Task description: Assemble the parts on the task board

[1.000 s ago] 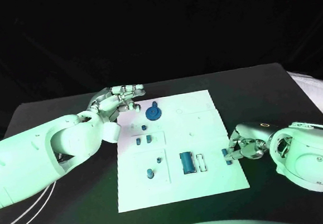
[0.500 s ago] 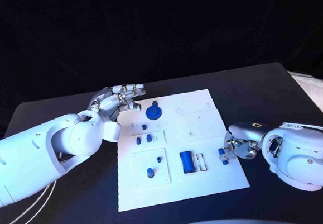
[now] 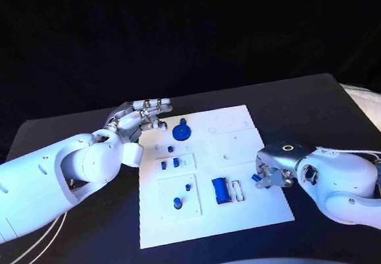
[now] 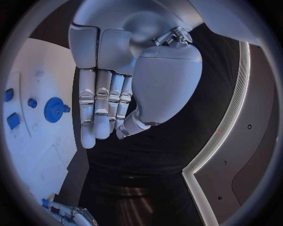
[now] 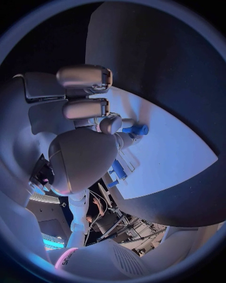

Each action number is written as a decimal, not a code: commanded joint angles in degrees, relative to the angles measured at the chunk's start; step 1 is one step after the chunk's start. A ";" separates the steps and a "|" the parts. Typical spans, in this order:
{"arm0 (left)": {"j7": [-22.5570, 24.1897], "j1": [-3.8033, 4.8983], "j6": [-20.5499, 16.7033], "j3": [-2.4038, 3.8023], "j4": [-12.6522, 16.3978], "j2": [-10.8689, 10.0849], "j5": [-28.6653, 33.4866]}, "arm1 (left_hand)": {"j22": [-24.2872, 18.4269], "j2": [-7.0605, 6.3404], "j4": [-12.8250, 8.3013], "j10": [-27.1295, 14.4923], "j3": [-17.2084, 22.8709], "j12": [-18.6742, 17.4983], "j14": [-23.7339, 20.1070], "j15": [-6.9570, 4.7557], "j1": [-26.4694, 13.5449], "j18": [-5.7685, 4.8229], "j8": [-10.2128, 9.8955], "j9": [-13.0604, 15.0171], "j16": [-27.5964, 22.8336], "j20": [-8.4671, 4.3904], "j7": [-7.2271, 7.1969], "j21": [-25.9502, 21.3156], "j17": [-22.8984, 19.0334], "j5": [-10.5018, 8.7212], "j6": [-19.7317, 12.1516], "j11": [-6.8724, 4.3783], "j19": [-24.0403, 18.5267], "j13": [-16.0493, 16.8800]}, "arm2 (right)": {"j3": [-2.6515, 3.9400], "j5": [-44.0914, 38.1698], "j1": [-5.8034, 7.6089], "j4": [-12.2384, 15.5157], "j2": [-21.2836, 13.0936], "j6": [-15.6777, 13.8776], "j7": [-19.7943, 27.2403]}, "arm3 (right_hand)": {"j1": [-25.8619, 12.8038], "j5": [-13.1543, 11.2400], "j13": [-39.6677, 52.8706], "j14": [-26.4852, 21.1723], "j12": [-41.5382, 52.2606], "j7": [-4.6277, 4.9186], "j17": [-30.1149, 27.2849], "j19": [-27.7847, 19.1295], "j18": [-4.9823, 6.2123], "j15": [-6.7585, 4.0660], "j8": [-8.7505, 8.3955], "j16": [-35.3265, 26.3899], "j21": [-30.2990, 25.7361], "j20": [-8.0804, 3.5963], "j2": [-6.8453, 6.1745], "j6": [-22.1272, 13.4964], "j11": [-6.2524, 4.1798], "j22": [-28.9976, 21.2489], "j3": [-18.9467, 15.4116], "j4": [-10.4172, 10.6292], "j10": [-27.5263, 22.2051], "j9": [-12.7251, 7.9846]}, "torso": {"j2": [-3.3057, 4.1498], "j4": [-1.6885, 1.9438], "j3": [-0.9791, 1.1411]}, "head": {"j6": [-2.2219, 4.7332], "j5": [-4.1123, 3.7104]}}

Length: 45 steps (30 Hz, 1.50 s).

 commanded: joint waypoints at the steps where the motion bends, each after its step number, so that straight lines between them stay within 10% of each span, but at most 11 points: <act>1: 0.15 0.00 1.13 0.03 0.03 0.14 -0.40 | -0.09 0.43 0.01 -0.24 -0.31 0.20 -0.43 -0.03 -0.06 0.65 0.32 -0.07 0.06 -0.02 -0.05 -0.30 -0.06 -0.12 -0.39 -0.03 0.06 -0.06 | -0.97 -1.98 -1.18 -1.28 0.16 8.36 -0.99 | 1.24 0.70 0.03 3.69 0.07 -0.16 1.34 0.49 -0.87 -0.35 -0.24 0.35 0.39 0.02 0.47 -0.05 -0.34 1.15 0.80 -0.24 -0.14 -10.10 | -0.01 -0.03 -0.03 | 0.08 -0.08; 7: 0.12 -0.03 1.12 0.03 0.01 0.16 -0.59 | -0.09 0.43 0.01 -0.24 -0.31 0.20 -0.43 -0.03 -0.06 0.65 0.32 -0.07 0.06 -0.02 -0.05 -0.30 -0.06 -0.12 -0.39 -0.03 0.06 -0.06 | -0.98 1.32 -1.24 -1.39 0.12 6.53 -1.03 | 2.73 5.84 0.06 3.66 -0.29 -0.23 1.42 0.47 -0.87 -0.46 -0.79 0.33 0.41 -0.07 0.46 0.10 -0.45 1.21 3.20 -1.13 -0.41 -10.15 | -0.03 -0.01 -0.03 | 0.21 -0.13; 16: 0.09 -0.14 1.10 0.02 0.01 0.19 -0.64 | -0.13 0.52 -0.05 -0.28 -0.41 0.36 -0.47 -0.03 -0.03 0.64 0.39 -0.06 0.11 -0.02 -0.07 -0.34 -0.17 -0.11 -0.38 -0.04 0.08 -0.07 | -0.95 15.69 -1.16 -0.58 -0.90 -5.08 -0.97 | 5.14 11.83 -0.04 3.63 -0.96 0.27 1.49 0.49 -0.90 -0.29 -1.74 0.26 0.48 -0.09 1.26 -0.29 -0.23 1.35 11.33 -3.18 -0.66 -10.21 | 0.02 0.10 -0.04 | 0.30 -0.12; 26: 0.06 -0.18 1.05 0.01 0.11 0.14 -0.77 | -0.13 0.52 -0.05 -0.28 -0.41 0.36 -0.47 -0.03 -0.03 0.64 0.39 -0.06 0.11 -0.02 -0.07 -0.34 -0.17 -0.11 -0.38 -0.04 0.08 -0.07 | -0.83 30.63 -0.05 1.91 -2.43 -15.87 1.63 | -4.32 14.46 0.29 3.70 -0.92 0.18 1.72 0.52 -0.89 -0.13 -2.43 0.22 0.57 0.25 -4.72 0.28 -0.12 1.53 25.91 -1.23 0.22 -9.50 | 0.09 -0.02 -0.04 | 0.23 0.00; 45: 0.04 -0.19 1.05 0.01 0.31 0.07 -0.87 | -0.15 0.57 -0.13 -0.31 -0.40 0.42 -0.49 -0.04 0.07 0.65 0.42 -0.06 0.12 -0.04 -0.08 -0.36 -0.22 -0.09 -0.38 -0.05 0.08 -0.08 | -0.81 38.14 0.51 2.38 -0.24 -13.81 1.51 | -11.06 18.88 1.20 3.77 0.00 -0.04 1.87 0.55 -0.88 -0.25 -2.36 0.22 0.52 0.09 -7.53 0.97 -0.24 1.53 26.90 1.00 1.12 -8.69 | 0.07 0.05 -0.06 | 0.10 0.22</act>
